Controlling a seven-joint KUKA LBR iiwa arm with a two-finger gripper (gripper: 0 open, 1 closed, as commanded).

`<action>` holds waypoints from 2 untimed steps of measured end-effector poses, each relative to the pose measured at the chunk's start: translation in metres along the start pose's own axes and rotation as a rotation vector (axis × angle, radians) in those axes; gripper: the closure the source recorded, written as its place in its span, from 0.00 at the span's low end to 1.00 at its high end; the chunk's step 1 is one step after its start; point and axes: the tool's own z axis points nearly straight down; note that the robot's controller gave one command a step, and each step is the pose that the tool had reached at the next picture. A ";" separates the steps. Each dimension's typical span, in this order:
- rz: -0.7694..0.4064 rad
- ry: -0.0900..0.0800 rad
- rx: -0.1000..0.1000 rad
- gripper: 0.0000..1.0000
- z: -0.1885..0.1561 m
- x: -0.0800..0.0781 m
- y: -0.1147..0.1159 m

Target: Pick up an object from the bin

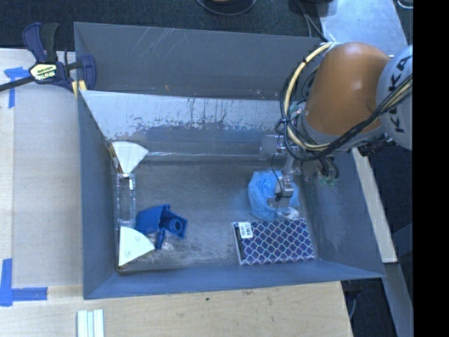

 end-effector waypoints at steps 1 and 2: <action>-0.001 -0.009 0.000 0.00 -0.005 -0.002 0.000; 0.058 -0.003 0.000 1.00 0.066 -0.033 -0.009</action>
Offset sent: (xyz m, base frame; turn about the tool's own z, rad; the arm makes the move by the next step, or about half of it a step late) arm 0.0315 -0.0088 -0.0673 0.0592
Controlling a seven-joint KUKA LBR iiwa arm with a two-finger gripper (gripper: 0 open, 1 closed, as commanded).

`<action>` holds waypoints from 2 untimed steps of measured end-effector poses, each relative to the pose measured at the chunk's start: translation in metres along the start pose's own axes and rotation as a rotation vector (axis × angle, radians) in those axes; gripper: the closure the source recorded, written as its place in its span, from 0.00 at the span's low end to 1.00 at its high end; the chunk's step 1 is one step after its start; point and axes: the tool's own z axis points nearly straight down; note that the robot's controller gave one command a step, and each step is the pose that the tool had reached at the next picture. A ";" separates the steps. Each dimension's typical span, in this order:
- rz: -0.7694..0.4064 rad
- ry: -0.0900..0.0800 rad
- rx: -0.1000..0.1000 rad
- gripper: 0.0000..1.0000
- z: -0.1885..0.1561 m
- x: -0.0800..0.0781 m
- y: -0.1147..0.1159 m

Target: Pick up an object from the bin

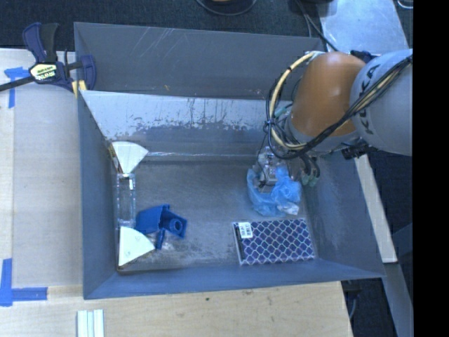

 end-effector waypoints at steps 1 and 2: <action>0.000 0.000 0.000 1.00 0.000 0.000 0.000; 0.044 -0.001 0.000 1.00 -0.107 -0.007 -0.012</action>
Offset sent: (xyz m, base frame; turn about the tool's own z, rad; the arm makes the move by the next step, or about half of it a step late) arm 0.0073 -0.0138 0.1204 0.0513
